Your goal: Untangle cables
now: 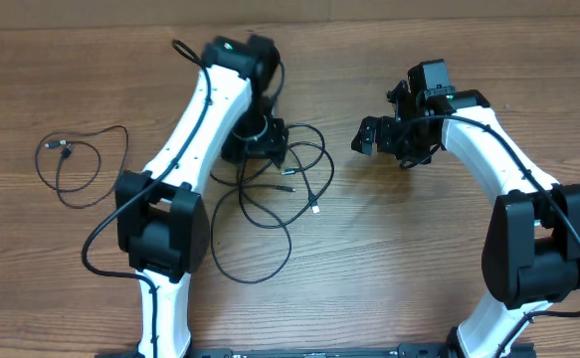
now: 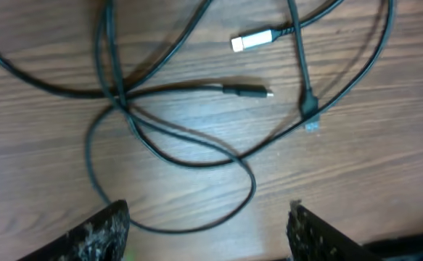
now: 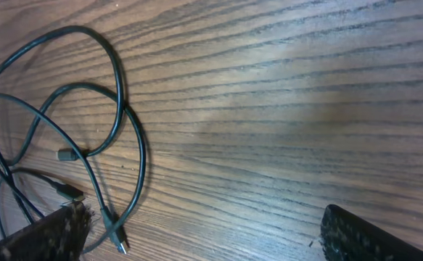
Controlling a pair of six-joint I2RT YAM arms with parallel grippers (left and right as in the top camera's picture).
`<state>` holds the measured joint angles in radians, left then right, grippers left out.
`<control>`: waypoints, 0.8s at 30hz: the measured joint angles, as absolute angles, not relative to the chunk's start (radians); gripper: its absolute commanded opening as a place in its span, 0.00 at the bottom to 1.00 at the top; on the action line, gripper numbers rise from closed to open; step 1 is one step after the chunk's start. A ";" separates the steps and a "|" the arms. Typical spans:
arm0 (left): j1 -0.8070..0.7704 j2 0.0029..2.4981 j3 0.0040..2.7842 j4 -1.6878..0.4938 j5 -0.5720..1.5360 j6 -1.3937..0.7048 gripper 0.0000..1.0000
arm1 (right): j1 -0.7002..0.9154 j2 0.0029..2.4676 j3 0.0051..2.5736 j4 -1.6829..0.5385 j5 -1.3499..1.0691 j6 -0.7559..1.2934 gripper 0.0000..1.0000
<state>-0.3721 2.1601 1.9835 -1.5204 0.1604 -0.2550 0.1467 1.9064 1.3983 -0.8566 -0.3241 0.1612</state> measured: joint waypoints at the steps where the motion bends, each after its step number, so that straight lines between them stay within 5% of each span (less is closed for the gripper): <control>1: -0.377 2.160 1.953 -1.490 0.165 -0.256 0.69 | 0.147 1.906 1.398 -0.856 -0.324 0.161 1.00; 24: -0.340 2.160 1.615 -1.330 0.208 -0.361 0.69 | 0.147 1.906 1.398 -0.857 -0.324 0.161 1.00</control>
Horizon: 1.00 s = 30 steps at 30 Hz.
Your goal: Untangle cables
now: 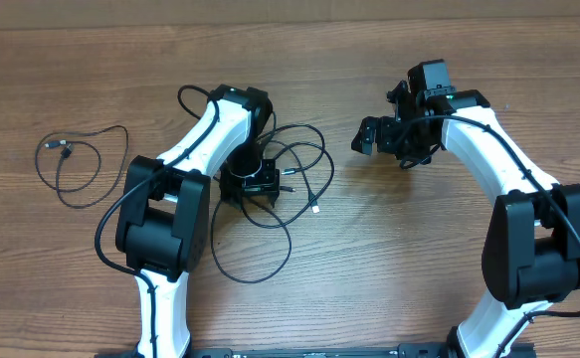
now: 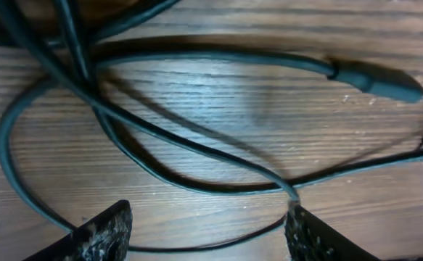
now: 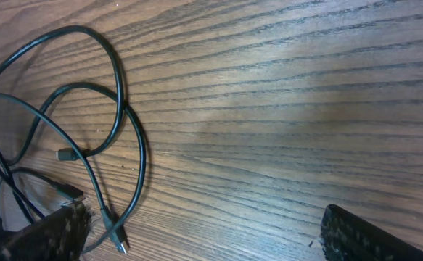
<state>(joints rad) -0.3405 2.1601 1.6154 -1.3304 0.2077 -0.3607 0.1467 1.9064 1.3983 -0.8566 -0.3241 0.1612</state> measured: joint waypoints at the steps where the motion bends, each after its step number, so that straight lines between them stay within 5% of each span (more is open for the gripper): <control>1: -0.340 2.160 1.611 -1.330 0.207 -0.368 0.69 | 0.147 1.906 1.398 -0.857 -0.325 0.162 1.00; 11: -0.341 2.159 1.590 -1.311 0.205 -0.458 0.56 | 0.147 1.906 1.398 -0.857 -0.324 0.161 1.00; 13: -0.341 2.141 1.589 -1.298 0.192 -0.468 0.31 | 0.146 1.906 1.398 -0.857 -0.324 0.161 1.00; 14: -0.341 2.122 1.588 -1.293 0.177 -0.474 0.06 | 0.146 1.906 1.398 -0.857 -0.324 0.161 1.00; 15: -0.340 2.102 1.588 -1.289 0.167 -0.477 0.04 | 0.147 1.906 1.398 -0.857 -0.324 0.161 1.00; 22: -0.340 2.029 1.588 -1.206 0.138 -0.480 0.04 | 0.146 1.906 1.398 -0.857 -0.324 0.162 1.00; 30: -0.340 2.029 1.588 -1.024 -0.003 -0.389 0.20 | 0.147 1.906 1.398 -0.856 -0.324 0.161 1.00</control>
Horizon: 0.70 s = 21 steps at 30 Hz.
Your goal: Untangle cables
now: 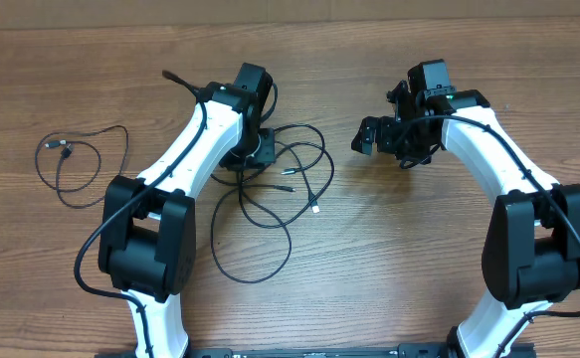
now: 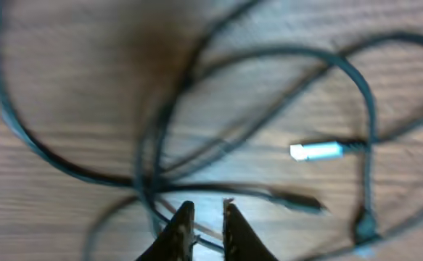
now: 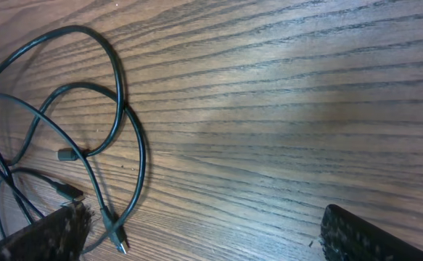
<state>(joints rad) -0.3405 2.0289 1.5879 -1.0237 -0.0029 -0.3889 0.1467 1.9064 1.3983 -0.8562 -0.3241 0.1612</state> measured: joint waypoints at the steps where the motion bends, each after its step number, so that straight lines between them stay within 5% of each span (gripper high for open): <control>1: -0.340 2.029 1.588 -1.024 -0.035 -0.384 0.21 | 0.146 1.906 1.398 -0.857 -0.324 0.161 1.00; 3: -0.340 2.029 1.588 -1.024 -0.095 -0.366 0.28 | 0.147 1.906 1.398 -0.857 -0.324 0.162 1.00; 21: -0.272 2.030 1.474 -0.889 -0.102 -0.186 0.23 | 0.146 1.906 1.398 -0.857 -0.324 0.161 1.00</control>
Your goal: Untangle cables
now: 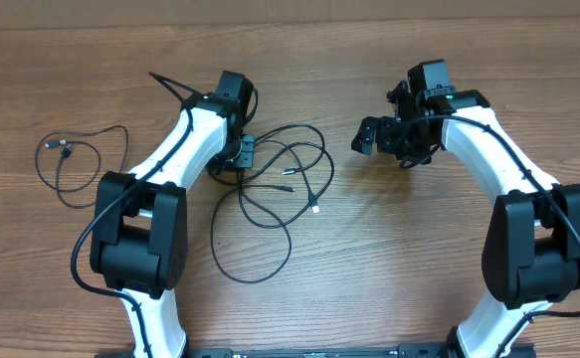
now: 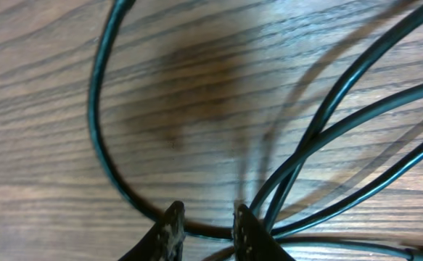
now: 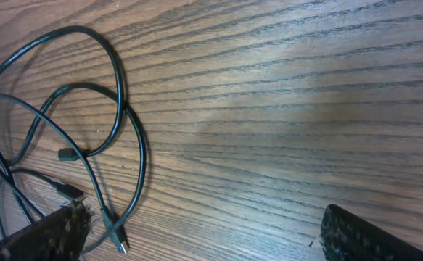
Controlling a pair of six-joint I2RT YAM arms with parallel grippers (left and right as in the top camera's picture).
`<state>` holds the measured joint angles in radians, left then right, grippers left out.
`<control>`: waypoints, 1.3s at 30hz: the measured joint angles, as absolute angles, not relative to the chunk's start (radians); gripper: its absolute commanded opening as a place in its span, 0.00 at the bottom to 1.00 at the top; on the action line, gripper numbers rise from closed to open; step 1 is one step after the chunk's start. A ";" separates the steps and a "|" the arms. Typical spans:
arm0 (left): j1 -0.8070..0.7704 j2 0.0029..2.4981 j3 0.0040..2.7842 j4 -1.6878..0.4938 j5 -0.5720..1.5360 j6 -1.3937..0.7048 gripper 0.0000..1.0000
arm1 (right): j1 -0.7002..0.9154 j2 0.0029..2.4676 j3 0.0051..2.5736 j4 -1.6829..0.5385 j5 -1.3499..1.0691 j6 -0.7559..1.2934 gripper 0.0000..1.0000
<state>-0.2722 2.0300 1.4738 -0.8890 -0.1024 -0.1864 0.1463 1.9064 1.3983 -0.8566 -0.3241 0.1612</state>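
A tangle of black cables [image 1: 288,231] lies on the wooden table between the arms, with plug ends [image 1: 315,209] poking out at its right. My left gripper [image 1: 244,153] sits at the tangle's upper left edge. In the left wrist view the left gripper [image 2: 207,219] has its fingers drawn close on a black cable strand [image 2: 95,148] that curves in from the left. My right gripper [image 1: 367,136] hovers right of the tangle. Seen from its own wrist, the right gripper [image 3: 204,243] is wide open with bare wood between the fingers, and cable loops [image 3: 119,80] lie off to the left.
A separate thin black cable [image 1: 78,164] lies coiled alone at the far left of the table [image 1: 399,259]. The left arm's own lead [image 1: 170,85] arches above its wrist. Bare wood lies in front of the right arm.
My left gripper has shifted a little to the left, from over the tangle's upper left part to its left edge, still closed on a strand. The right arm has not moved.
At first my left gripper was open above the tangle's upper left. Then it was down among the cables, open around crossing strands. Later it was narrowly closed and higher, and now it sits further left. The right gripper stayed open and still throughout.
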 measured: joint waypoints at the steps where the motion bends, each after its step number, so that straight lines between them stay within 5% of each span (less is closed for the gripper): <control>1: -0.272 2.031 1.473 -0.880 -0.093 -0.178 0.23 | 0.147 1.906 1.398 -0.856 -0.324 0.161 1.00; 28: -0.273 2.031 1.352 -0.688 -0.037 -0.152 0.24 | 0.147 1.906 1.398 -0.857 -0.324 0.161 1.00; 29: -0.273 2.031 1.348 -0.673 -0.037 -0.152 0.22 | 0.146 1.906 1.398 -0.857 -0.324 0.162 1.00; 30: -0.273 2.031 1.342 -0.651 -0.037 -0.152 0.04 | 0.147 1.906 1.398 -0.857 -0.324 0.161 1.00; 39: -0.273 2.017 1.355 -0.736 -0.037 -0.151 0.04 | 0.147 1.906 1.398 -0.857 -0.324 0.161 1.00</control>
<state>-0.2729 2.0171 1.3552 -0.7361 -0.0368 -0.1513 0.1467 1.9064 1.3983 -0.8570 -0.3241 0.1612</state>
